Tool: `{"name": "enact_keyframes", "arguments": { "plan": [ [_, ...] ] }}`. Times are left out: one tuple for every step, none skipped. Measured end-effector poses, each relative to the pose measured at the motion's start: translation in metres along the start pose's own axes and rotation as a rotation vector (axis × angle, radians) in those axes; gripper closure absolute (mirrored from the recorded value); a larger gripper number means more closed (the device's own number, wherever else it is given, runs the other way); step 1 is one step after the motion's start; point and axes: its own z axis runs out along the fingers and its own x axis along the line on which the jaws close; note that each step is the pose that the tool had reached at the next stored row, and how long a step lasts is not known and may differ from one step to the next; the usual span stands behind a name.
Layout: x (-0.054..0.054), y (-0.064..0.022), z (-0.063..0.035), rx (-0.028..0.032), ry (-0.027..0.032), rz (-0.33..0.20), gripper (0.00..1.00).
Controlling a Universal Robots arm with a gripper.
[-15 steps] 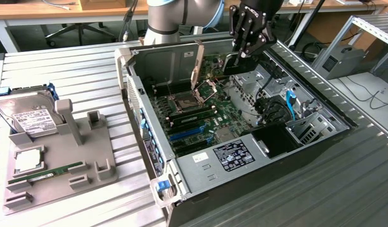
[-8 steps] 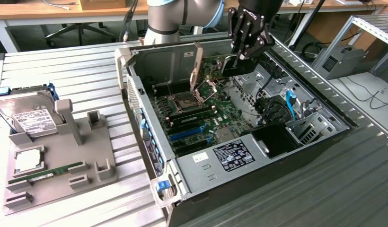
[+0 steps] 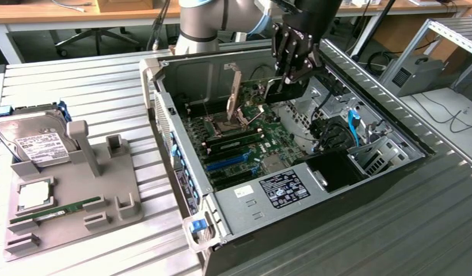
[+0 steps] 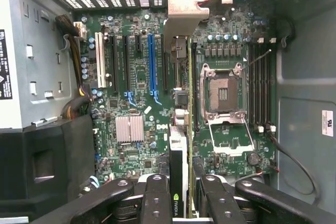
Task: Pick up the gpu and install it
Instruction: 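Insert the gpu into the slot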
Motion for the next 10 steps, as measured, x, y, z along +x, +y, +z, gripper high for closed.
{"name": "enact_keyframes", "arguments": {
  "plan": [
    [0.0001,0.0004,0.0013,0.0,0.0,0.0,0.73],
    [0.0001,0.001,0.003,0.0,0.0001,0.0,0.73],
    [0.0002,0.0014,0.0043,0.0,0.0001,0.0,0.73],
    [0.0002,0.0018,0.0053,0.0,0.0,0.0,0.73],
    [0.0002,0.0021,0.0062,-0.0001,0.0001,0.0,0.73],
    [0.0003,0.0024,0.0069,0.0,0.0002,0.0,0.73],
    [0.0003,0.0026,0.0075,0.0,0.0001,0.0,0.73],
    [0.0003,0.0029,0.0078,-0.0001,0.0002,0.0,0.73],
    [0.0004,0.0031,0.0078,-0.0001,0.0003,0.0,0.73],
    [0.0004,0.0037,0.0079,-0.0001,0.0003,0.0,0.73]
  ]
}}
